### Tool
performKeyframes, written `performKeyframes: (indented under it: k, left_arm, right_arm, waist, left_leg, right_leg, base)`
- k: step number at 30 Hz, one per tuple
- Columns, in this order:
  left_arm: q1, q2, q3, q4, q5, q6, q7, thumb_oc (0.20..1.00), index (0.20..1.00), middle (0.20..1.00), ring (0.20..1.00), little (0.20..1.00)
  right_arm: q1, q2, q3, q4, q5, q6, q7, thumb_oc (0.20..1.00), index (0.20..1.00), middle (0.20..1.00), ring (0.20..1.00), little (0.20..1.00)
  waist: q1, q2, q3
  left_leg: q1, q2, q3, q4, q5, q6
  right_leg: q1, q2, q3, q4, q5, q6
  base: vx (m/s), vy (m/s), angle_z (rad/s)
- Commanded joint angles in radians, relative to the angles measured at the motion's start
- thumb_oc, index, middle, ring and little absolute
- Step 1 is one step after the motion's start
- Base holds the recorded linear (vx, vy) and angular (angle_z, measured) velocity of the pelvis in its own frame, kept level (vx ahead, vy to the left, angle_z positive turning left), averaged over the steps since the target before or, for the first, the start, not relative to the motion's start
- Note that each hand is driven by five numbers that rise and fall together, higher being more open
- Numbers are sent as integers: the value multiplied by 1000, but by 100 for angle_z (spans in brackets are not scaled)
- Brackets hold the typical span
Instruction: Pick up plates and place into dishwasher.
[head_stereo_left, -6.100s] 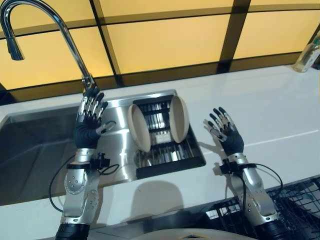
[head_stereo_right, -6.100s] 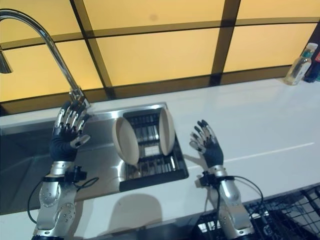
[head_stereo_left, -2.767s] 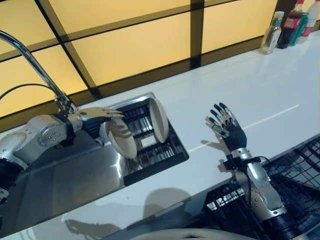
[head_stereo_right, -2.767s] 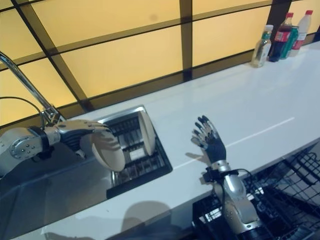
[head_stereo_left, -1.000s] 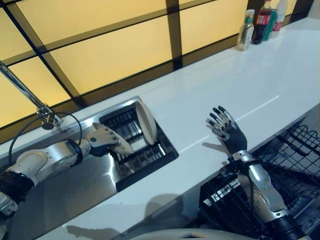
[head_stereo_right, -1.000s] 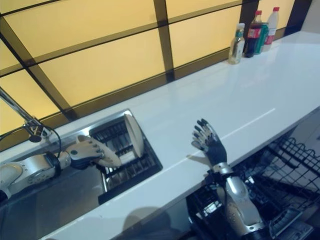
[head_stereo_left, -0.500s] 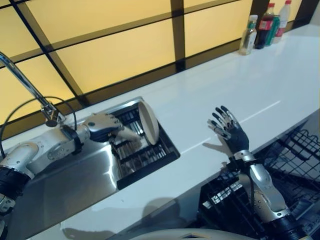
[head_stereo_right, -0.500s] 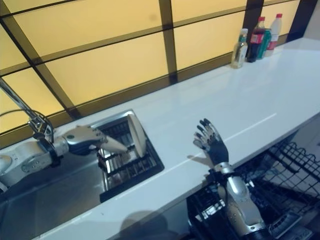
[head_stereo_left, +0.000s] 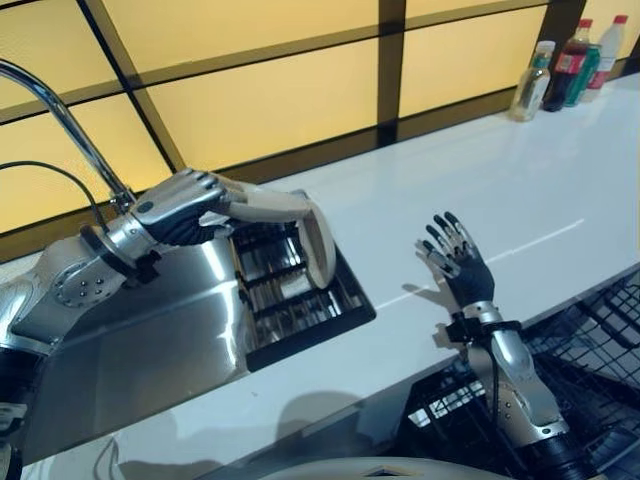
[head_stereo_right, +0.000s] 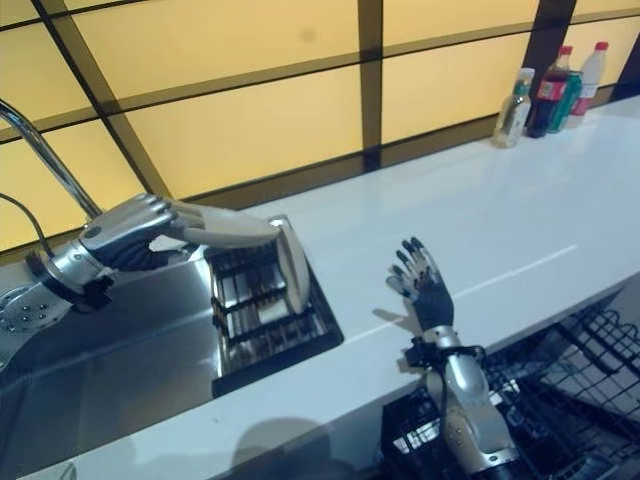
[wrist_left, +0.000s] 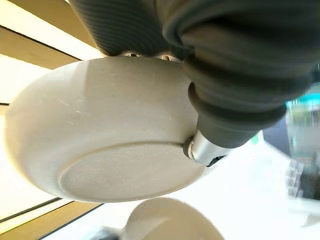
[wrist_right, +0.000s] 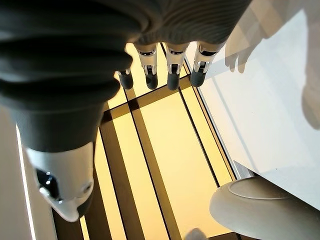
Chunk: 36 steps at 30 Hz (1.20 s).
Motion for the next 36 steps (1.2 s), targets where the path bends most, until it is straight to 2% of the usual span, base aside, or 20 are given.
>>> performKeyframes:
  k: [1,7,9,12,15,18,20,23,29,32,36]
  left_arm:
    - [-27,-52,119,-28,-318,-3,-43,200,200,200,200,200]
    - [25,-325,151,-133,-630,57,-182,200,200,200,200,200]
    - [39,-397,140,-155,-651,64,-221,200,200,200,200,200]
    - [37,-433,99,-175,-636,73,-236,200,200,200,200,200]
    - [11,-452,55,-190,-655,109,-260,200,200,200,200,200]
    - [-22,-455,23,-203,-697,162,-270,200,200,200,200,200]
    - [-41,-468,2,-213,-743,225,-294,200,200,200,200,200]
    - [-60,-498,-37,-230,-834,320,-314,200,200,200,200,200]
    - [-77,-623,-125,-240,-1073,474,-346,200,200,200,200,200]
    - [-69,-669,-167,-248,-1134,502,-344,200,200,200,200,200]
    - [-54,-686,-210,-263,-1111,499,-359,200,200,200,200,200]
  right_arm:
    - [-33,28,-49,-74,-51,-93,-26,1000,1000,1000,1000,1000]
    - [-46,48,-110,-70,-149,-158,-77,1000,1000,1000,1000,1000]
    - [-63,48,-128,-75,-184,-172,-95,1000,1000,1000,1000,1000]
    - [-88,27,-151,-85,-257,-199,-128,1000,1000,1000,1000,1000]
    - [-124,-16,-171,-91,-365,-226,-154,1000,1000,1000,1000,1000]
    - [-163,-64,-178,-115,-427,-205,-148,1000,1000,1000,1000,1000]
    - [-191,-99,-176,-129,-445,-183,-122,1000,1000,1000,1000,1000]
    - [-229,-124,-162,-140,-379,-165,-43,1000,1000,1000,1000,1000]
    - [-305,-115,-90,-139,-336,-143,89,1000,1000,1000,1000,1000]
    - [-322,-108,-61,-152,-260,-104,161,1000,1000,1000,1000,1000]
    - [-327,-107,-32,-169,-210,-64,221,1000,1000,1000,1000,1000]
  waist:
    - [-1,-37,-22]
    - [6,-55,-22]
    - [8,-59,-22]
    - [9,-64,-22]
    - [8,-67,-23]
    - [7,-67,-23]
    - [5,-68,-23]
    - [4,-69,-22]
    - [6,-75,-23]
    - [4,-77,-22]
    - [5,-81,-20]
  left_leg:
    - [-58,-4,-93,9,-37,27]
    - [-59,-7,-110,8,-40,27]
    - [-59,-6,-111,8,-43,27]
    - [-56,-5,-109,7,-46,28]
    - [-52,-2,-103,8,-50,28]
    - [-49,-2,-98,8,-52,28]
    - [-47,-1,-96,8,-52,28]
    - [-45,2,-92,8,-52,27]
    - [-42,6,-86,13,-53,28]
    - [-41,8,-81,15,-55,28]
    - [-42,9,-80,16,-56,30]
  right_leg:
    - [-31,-53,-50,71,-53,89]
    - [-31,-51,-50,72,-55,81]
    - [-31,-50,-49,74,-58,79]
    - [-30,-50,-48,75,-60,78]
    - [-29,-50,-47,75,-60,80]
    - [-27,-49,-43,74,-59,81]
    - [-28,-48,-42,75,-59,82]
    - [-24,-49,-46,74,-60,83]
    - [-22,-49,-49,81,-64,80]
    - [-24,-48,-47,85,-66,79]
    - [-25,-48,-45,88,-68,78]
  base:
    - [-46,-10,2]
    - [-5,-1,0]
    - [-16,-1,-1]
    - [0,0,0]
    - [0,0,0]
    - [0,0,0]
    - [0,0,0]
    - [0,0,0]
    - [0,0,0]
    - [0,0,0]
    - [0,0,0]
